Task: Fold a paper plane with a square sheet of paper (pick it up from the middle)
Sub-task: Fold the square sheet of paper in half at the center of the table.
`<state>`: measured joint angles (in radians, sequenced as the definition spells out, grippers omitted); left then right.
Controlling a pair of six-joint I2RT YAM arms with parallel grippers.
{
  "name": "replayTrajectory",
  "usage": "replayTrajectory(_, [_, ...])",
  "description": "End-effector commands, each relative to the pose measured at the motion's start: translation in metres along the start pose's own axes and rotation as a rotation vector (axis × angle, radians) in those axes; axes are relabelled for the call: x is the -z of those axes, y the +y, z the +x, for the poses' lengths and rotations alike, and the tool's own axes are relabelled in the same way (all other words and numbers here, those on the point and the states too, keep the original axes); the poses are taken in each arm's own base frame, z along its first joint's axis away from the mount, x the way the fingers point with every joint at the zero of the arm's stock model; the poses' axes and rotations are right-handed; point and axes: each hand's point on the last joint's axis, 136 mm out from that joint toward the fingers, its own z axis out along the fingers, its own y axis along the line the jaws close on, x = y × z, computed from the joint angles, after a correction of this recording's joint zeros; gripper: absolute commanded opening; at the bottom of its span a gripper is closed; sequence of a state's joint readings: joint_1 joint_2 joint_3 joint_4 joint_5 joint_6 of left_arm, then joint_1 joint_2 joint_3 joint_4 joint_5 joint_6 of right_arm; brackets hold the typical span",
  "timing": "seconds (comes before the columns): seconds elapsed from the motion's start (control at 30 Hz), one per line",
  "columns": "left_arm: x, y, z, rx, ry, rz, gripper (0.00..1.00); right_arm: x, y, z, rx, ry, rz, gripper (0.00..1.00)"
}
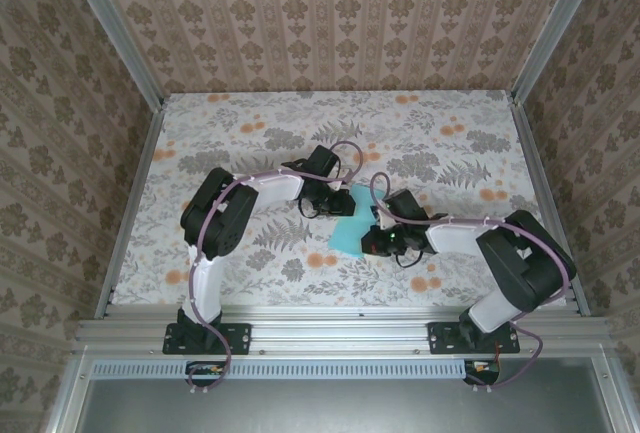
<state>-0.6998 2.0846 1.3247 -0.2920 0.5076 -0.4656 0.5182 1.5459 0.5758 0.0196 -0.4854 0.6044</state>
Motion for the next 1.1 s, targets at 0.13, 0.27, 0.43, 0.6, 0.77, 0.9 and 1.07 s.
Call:
replayTrajectory(0.13, [-0.033,0.094,0.077,0.099,0.223,-0.290,0.20,0.020,0.038,-0.020,-0.094,-0.051,-0.103,0.06])
replayTrajectory(0.27, [-0.032,0.094,0.078,0.100,0.221,-0.288,0.20,0.010,0.044,-0.040,-0.099,-0.073,-0.122,0.06])
replayTrajectory(0.43, [-0.030,0.094,0.078,0.099,0.216,-0.288,0.20,-0.012,0.031,-0.036,-0.116,-0.023,-0.099,0.06])
replayTrajectory(0.6, [-0.031,0.094,0.077,0.097,0.217,-0.287,0.20,-0.023,0.012,-0.011,-0.133,0.050,-0.064,0.06])
replayTrajectory(0.77, [-0.031,0.093,0.076,0.092,0.217,-0.287,0.20,-0.022,-0.002,0.019,-0.135,0.113,-0.024,0.06])
replayTrajectory(0.9, [-0.030,0.095,0.075,0.092,0.219,-0.292,0.20,-0.019,-0.010,0.042,-0.135,0.158,-0.004,0.06])
replayTrajectory(1.07, [-0.029,0.097,0.075,0.096,0.219,-0.293,0.20,-0.015,-0.022,0.067,-0.156,0.189,0.014,0.06])
